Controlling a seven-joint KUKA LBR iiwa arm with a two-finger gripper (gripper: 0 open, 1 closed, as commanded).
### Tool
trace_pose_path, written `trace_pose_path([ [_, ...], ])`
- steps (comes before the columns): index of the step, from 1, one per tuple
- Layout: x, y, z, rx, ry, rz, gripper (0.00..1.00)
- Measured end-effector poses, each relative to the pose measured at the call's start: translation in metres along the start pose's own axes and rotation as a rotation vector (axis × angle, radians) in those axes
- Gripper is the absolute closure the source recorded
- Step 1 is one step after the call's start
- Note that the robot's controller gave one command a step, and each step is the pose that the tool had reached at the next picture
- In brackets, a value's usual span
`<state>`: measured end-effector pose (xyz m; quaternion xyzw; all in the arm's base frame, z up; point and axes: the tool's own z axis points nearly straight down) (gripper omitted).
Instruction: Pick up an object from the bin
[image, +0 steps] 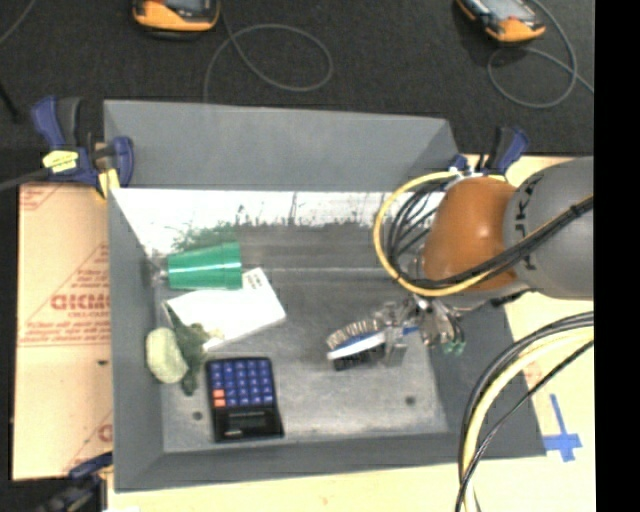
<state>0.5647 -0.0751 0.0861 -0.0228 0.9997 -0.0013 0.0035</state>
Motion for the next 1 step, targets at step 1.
trace_pose_path([
  [1, 0.0011, 0.0001, -0.0043, -0.001, 0.005, 0.000, 1.00],
])
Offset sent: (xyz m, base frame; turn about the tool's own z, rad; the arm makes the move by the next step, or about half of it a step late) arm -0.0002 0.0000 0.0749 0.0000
